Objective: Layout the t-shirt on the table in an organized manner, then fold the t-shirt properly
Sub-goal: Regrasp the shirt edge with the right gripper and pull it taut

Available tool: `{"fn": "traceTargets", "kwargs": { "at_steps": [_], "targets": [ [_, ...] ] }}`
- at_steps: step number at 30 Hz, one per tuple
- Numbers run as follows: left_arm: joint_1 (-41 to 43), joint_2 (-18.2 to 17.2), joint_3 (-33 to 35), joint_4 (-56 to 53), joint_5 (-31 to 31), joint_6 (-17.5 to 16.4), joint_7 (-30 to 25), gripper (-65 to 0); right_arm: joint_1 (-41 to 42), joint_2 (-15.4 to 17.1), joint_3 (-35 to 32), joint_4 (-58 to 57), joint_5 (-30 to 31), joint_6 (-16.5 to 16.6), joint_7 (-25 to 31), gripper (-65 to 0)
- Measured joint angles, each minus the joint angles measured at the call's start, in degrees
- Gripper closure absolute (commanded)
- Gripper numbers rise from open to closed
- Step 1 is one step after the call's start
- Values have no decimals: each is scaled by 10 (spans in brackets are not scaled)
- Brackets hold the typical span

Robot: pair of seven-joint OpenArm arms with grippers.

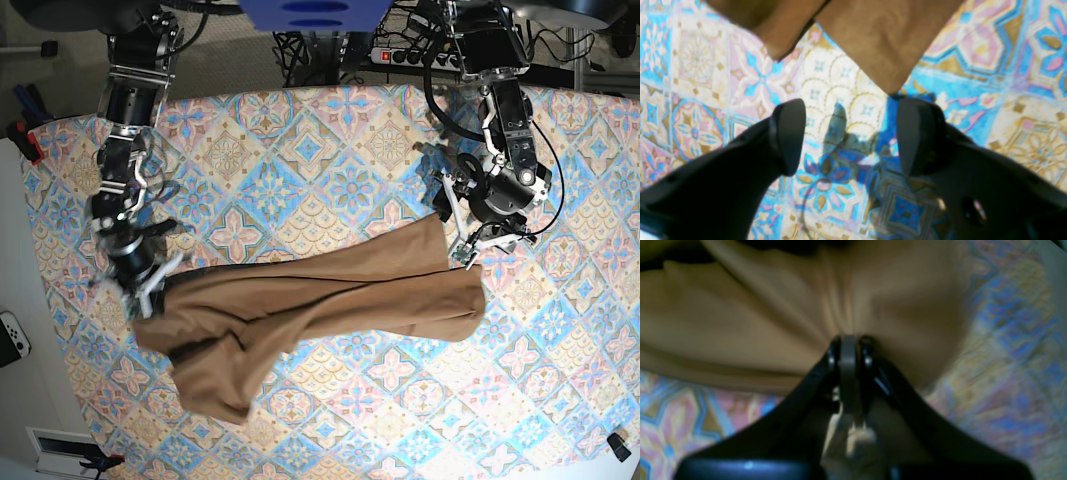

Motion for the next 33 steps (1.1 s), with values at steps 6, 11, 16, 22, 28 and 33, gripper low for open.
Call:
{"fn": "traceTargets", "kwargs": {
  "at_steps": [6, 11, 16, 22, 28, 33],
  "targets": [
    [-2, -2, 0, -21, 1, 0, 0, -397, -105, -43, 48, 155, 9, 2, 3, 0],
    [0, 0, 0, -33, -1, -2, 2, -397, -166, -53, 69, 212, 9, -2, 7, 0],
    [-1, -8, 53, -39, 8, 2, 2, -403, -169, -56, 65, 210, 10, 3, 6, 0],
    [-2, 22, 74, -13, -4, 0, -55, -404, -166, -54, 64, 205, 8, -2, 1, 0],
    [-2, 53, 18, -22, -113, -1, -59, -404, -169, -55, 63, 176, 7, -2, -1, 0],
    [-4, 49, -99, -118, -231, 7, -56, -402, -166, -55, 63, 175, 9, -2, 4, 0]
  ]
}}
